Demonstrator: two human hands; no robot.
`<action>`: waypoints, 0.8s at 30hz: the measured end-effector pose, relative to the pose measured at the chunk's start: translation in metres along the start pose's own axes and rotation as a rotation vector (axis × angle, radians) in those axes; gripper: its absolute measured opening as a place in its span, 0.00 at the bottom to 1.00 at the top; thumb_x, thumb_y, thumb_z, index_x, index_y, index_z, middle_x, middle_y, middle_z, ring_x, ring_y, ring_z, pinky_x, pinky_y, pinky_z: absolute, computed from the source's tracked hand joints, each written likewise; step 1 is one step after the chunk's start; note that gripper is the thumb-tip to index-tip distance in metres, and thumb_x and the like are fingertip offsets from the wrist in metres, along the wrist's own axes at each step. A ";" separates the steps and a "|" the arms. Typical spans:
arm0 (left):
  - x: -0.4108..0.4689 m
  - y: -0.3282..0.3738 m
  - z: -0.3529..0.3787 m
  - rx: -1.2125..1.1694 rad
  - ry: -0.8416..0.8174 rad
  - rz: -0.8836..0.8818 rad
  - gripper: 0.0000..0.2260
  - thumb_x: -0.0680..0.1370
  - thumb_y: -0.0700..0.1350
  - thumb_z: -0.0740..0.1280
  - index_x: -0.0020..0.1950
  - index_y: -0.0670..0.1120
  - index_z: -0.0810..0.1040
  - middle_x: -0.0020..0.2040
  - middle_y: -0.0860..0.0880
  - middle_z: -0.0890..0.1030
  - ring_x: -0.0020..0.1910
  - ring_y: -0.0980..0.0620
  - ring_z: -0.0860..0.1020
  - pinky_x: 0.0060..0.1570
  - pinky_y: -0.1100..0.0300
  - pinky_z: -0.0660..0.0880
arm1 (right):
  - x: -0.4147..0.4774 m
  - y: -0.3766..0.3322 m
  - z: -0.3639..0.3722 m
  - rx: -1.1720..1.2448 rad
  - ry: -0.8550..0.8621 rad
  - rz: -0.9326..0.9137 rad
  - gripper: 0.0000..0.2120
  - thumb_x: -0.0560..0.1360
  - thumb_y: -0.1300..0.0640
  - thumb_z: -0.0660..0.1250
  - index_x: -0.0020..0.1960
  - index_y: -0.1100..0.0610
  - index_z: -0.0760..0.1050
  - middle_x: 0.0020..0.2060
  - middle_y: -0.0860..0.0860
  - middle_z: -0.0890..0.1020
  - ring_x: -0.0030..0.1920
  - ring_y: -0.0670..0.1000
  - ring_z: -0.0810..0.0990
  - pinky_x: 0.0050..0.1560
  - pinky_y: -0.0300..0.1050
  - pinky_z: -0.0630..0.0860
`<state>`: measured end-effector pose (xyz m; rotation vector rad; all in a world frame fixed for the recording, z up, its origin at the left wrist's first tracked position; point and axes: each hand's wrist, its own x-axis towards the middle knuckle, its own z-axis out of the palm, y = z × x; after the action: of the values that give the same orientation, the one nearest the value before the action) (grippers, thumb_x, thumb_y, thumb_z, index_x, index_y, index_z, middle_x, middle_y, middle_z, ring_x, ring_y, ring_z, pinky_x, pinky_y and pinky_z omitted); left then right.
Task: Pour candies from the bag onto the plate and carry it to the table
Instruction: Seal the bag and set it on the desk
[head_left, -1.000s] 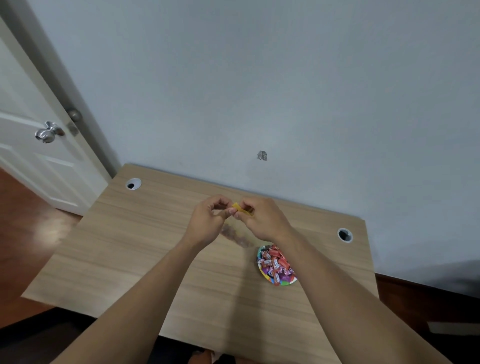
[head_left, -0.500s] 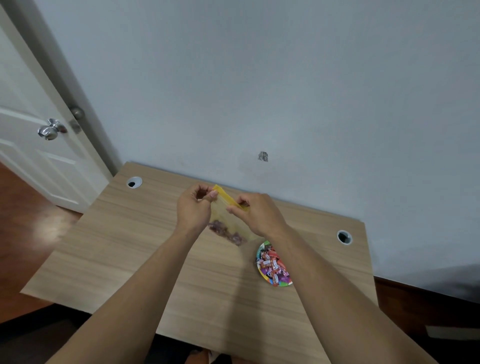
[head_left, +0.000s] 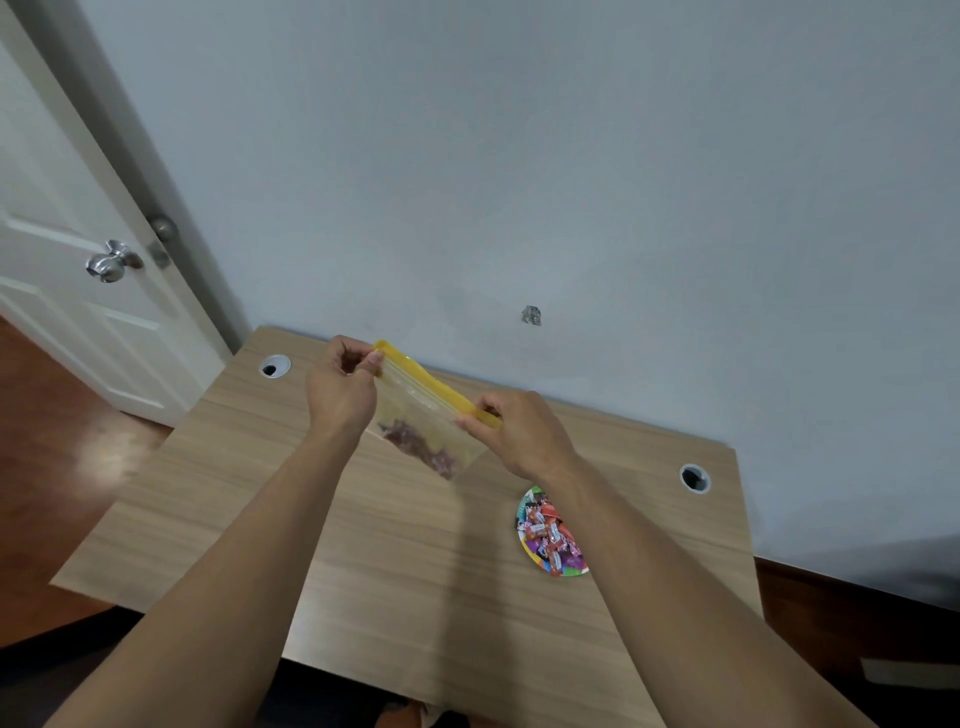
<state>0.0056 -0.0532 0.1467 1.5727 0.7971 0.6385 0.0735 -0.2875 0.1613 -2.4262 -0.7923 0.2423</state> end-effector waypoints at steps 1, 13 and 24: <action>0.002 0.000 -0.001 -0.003 0.016 -0.006 0.07 0.81 0.40 0.71 0.45 0.48 0.81 0.40 0.49 0.83 0.42 0.53 0.80 0.49 0.61 0.76 | 0.000 0.001 0.000 -0.005 -0.004 0.001 0.19 0.77 0.35 0.71 0.44 0.51 0.82 0.34 0.47 0.81 0.37 0.50 0.79 0.39 0.52 0.78; 0.007 -0.016 -0.010 -0.046 0.060 -0.108 0.01 0.82 0.40 0.72 0.50 0.45 0.83 0.41 0.51 0.82 0.41 0.56 0.79 0.48 0.62 0.76 | -0.001 0.011 0.010 -0.049 -0.019 0.016 0.22 0.76 0.32 0.70 0.43 0.51 0.83 0.36 0.47 0.84 0.40 0.50 0.81 0.41 0.53 0.80; 0.005 -0.038 -0.020 -0.001 -0.064 -0.184 0.09 0.82 0.41 0.72 0.43 0.51 0.81 0.40 0.51 0.82 0.40 0.55 0.78 0.47 0.63 0.74 | 0.004 0.028 0.020 -0.169 -0.074 -0.018 0.26 0.77 0.30 0.66 0.41 0.52 0.80 0.37 0.46 0.86 0.40 0.51 0.83 0.43 0.55 0.83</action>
<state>-0.0126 -0.0346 0.1119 1.4908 0.8811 0.4531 0.0834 -0.2942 0.1287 -2.5791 -0.8996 0.2700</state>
